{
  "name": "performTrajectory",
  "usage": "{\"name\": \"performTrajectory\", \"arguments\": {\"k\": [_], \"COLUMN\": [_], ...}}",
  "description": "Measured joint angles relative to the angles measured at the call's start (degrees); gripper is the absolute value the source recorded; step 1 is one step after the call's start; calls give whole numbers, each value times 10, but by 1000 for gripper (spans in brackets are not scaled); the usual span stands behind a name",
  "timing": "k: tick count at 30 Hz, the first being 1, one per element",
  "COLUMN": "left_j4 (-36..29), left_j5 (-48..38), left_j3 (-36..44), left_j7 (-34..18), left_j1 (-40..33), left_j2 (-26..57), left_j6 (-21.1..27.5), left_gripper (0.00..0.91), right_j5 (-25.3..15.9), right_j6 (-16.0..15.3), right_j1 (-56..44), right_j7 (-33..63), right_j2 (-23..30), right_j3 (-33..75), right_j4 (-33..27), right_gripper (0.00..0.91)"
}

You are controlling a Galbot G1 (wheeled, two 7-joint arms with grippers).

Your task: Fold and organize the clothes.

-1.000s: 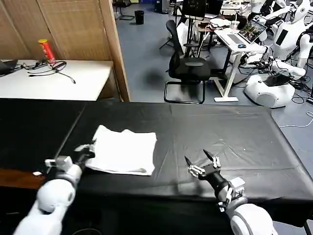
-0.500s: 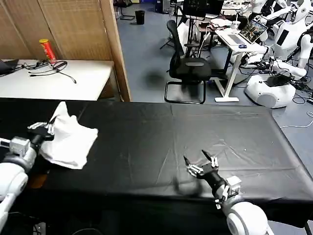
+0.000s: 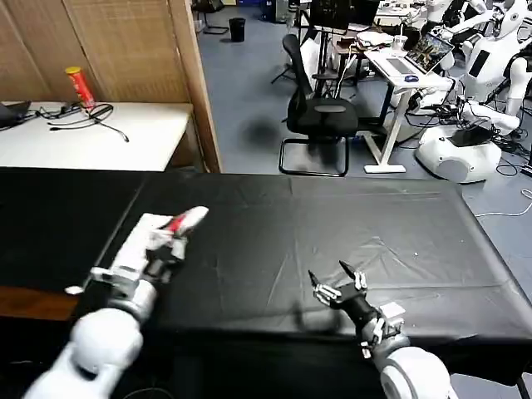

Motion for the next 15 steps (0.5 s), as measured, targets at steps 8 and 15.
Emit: {"name": "performTrajectory", "arguments": {"k": [8, 15], "left_j4": [-23, -34], "left_j5": [-44, -20], "left_j3": [36, 6], "left_j7": [15, 14], "left_j1": [0, 16], "left_j2": [-45, -35], "left_j6": [-11, -28], "left_gripper": [878, 878], "right_j5": [80, 110], "right_j6": [-49, -68], "right_j1": [36, 102], "right_j7": [28, 54], "right_j2": [-4, 24], "right_j3": [-39, -114], "right_j4": [-12, -53], "right_gripper": [878, 878]}}
